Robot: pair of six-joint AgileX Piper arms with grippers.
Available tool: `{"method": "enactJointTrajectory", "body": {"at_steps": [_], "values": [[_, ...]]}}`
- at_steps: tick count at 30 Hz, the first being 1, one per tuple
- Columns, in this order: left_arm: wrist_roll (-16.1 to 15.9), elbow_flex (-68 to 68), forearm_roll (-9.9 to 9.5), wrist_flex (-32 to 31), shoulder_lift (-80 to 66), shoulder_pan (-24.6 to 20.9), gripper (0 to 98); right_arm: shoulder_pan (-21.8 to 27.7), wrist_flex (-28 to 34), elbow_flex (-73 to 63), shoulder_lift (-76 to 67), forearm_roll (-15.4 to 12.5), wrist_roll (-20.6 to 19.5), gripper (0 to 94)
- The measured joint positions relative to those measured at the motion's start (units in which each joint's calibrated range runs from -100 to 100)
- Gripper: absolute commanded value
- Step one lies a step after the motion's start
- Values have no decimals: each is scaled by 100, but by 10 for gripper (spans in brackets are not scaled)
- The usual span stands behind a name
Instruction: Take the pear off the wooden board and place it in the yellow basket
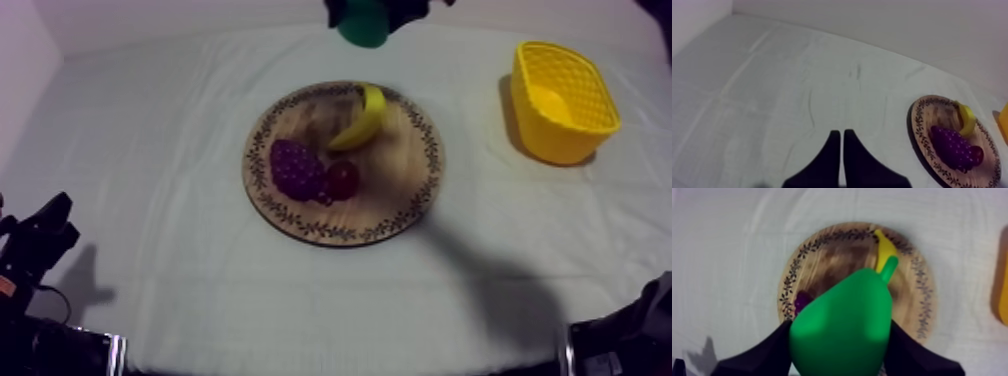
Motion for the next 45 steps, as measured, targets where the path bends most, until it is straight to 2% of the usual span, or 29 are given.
{"method": "enactJointTrajectory", "body": {"at_steps": [7, 14, 23, 27, 36, 45], "values": [[0, 0, 0, 0, 0, 0, 1, 477, -80, 1020, -864, 47, 148, 372], [0, 0, 0, 0, 0, 0, 1, 1317, -233, 1778, -1335, 74, 432, 377], [0, 0, 0, 0, 0, 0, 1, 2432, -586, 1897, -1153, 241, 714, 385], [0, 0, 0, 0, 0, 0, 1, 2759, -709, 1867, -866, 314, 752, 393], [0, 0, 0, 0, 0, 0, 1, 2902, -1074, 1853, 94, 397, 716, 427], [0, 0, 0, 0, 0, 0, 1, 2889, -1040, 1825, 1051, 538, 776, 562]]}}
